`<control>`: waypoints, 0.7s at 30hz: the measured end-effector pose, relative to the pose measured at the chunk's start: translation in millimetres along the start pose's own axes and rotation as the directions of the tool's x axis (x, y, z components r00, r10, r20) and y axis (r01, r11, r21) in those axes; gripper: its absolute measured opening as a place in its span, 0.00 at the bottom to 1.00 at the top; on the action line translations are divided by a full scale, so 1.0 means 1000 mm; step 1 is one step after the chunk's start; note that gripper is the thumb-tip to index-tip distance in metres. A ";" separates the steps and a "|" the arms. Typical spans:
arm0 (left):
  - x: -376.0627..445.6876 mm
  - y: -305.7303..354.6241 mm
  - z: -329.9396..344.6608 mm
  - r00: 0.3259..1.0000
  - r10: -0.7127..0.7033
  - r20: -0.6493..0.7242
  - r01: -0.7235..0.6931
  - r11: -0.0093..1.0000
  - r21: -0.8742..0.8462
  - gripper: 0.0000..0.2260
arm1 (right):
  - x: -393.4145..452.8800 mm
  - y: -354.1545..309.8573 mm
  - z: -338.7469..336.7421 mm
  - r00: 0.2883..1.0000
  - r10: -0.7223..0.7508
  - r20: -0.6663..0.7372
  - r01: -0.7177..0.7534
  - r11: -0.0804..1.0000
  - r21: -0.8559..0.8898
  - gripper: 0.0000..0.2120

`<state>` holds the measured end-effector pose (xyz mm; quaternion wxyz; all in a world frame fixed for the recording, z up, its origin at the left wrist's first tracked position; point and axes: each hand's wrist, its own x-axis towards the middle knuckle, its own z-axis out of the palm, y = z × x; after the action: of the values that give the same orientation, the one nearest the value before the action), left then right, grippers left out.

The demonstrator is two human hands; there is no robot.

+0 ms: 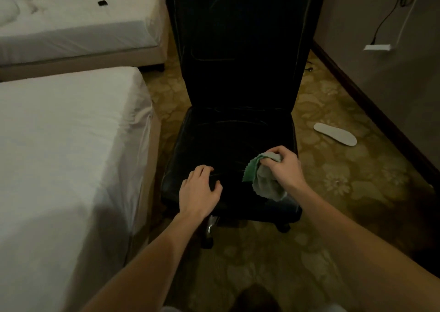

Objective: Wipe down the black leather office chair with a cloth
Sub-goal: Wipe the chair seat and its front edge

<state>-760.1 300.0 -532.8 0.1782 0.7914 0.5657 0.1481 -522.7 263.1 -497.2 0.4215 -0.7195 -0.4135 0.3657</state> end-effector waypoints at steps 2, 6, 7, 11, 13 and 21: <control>0.007 -0.011 0.028 0.999 0.019 -0.037 -0.018 1.000 0.015 0.18 | 0.013 0.020 0.016 0.999 -0.017 0.029 0.017 1.000 0.001 0.07; 0.024 -0.036 0.075 0.992 0.069 -0.109 -0.064 0.997 0.051 0.18 | 0.045 0.056 0.038 0.994 -0.065 0.088 0.068 0.997 -0.032 0.20; 0.029 -0.045 0.083 0.988 0.078 -0.135 -0.071 0.996 0.055 0.17 | 0.053 0.065 0.042 0.991 -0.091 0.094 0.096 0.994 -0.050 0.23; 0.046 -0.090 0.100 0.955 0.055 -0.291 -0.042 0.998 0.049 0.15 | 0.073 0.112 0.068 0.967 -0.228 0.115 0.254 0.904 -0.343 0.29; 0.049 -0.115 0.104 0.928 -0.003 -0.373 0.012 1.000 0.021 0.13 | 0.077 0.139 0.084 0.942 -0.294 0.163 0.334 0.769 -0.545 0.26; 0.045 -0.174 0.127 0.890 -0.077 -0.450 0.089 0.996 0.005 0.14 | 0.095 0.162 0.114 0.870 -0.406 0.279 0.451 0.431 -0.781 0.28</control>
<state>-837.0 379.8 -723.1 0.0388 0.7131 0.6267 0.3118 -539.0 334.6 -704.2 0.1014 -0.6924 -0.7139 0.0258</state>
